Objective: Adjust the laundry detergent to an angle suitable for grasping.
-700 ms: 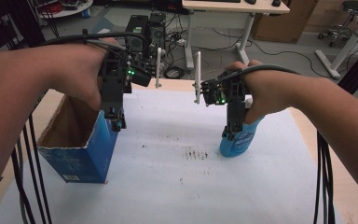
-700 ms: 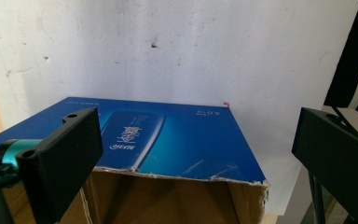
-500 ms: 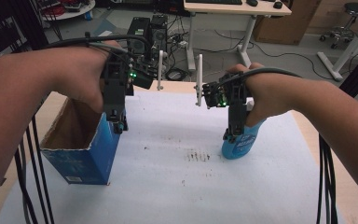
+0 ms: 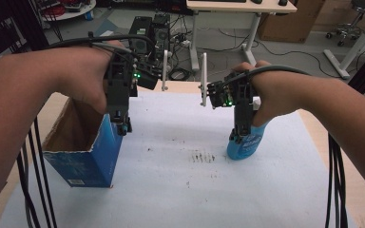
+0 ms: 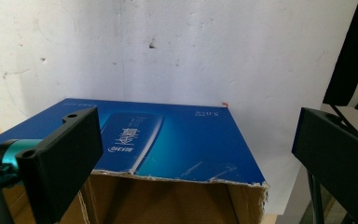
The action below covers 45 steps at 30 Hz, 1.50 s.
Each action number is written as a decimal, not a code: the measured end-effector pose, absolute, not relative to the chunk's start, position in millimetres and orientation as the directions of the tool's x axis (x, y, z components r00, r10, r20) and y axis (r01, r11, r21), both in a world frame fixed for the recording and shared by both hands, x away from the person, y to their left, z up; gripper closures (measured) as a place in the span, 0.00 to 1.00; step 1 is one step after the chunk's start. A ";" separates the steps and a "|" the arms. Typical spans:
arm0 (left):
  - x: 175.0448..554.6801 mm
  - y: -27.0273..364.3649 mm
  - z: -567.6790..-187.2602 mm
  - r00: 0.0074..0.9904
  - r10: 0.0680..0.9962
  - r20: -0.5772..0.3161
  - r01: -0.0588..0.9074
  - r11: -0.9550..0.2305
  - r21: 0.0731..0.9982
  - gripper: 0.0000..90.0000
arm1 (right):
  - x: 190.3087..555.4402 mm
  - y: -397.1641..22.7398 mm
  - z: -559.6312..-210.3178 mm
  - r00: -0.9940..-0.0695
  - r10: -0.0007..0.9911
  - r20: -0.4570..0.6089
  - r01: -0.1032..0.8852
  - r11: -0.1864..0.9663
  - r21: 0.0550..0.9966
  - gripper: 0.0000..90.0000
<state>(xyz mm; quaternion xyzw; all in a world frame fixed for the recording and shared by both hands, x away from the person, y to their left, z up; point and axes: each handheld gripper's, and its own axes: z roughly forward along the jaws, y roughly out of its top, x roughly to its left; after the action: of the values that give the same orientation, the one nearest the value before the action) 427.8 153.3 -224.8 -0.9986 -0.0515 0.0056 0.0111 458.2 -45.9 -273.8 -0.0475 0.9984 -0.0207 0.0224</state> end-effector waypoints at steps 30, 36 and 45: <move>407.6 144.7 -212.1 0.987 0.162 0.015 0.162 -0.987 -0.002 0.02 | 371.5 -136.5 -239.4 -0.994 -0.025 -0.102 -0.032 0.997 0.068 0.01; 405.1 134.8 -211.8 0.976 0.217 -0.001 0.217 -0.976 0.005 0.02 | 361.3 -174.0 -256.9 -0.994 0.059 -0.088 0.055 0.997 0.046 0.01; 401.5 113.3 -205.8 0.969 0.247 0.006 0.246 -0.967 0.061 0.02 | 353.9 -214.7 -276.5 -0.987 0.146 -0.069 0.143 0.989 0.036 0.01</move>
<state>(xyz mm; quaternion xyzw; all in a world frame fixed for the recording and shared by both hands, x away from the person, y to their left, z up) 401.5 113.3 -205.8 -0.9918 -0.1242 -0.0066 -0.0299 353.9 -214.7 -276.5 0.0725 0.9966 0.0157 0.0360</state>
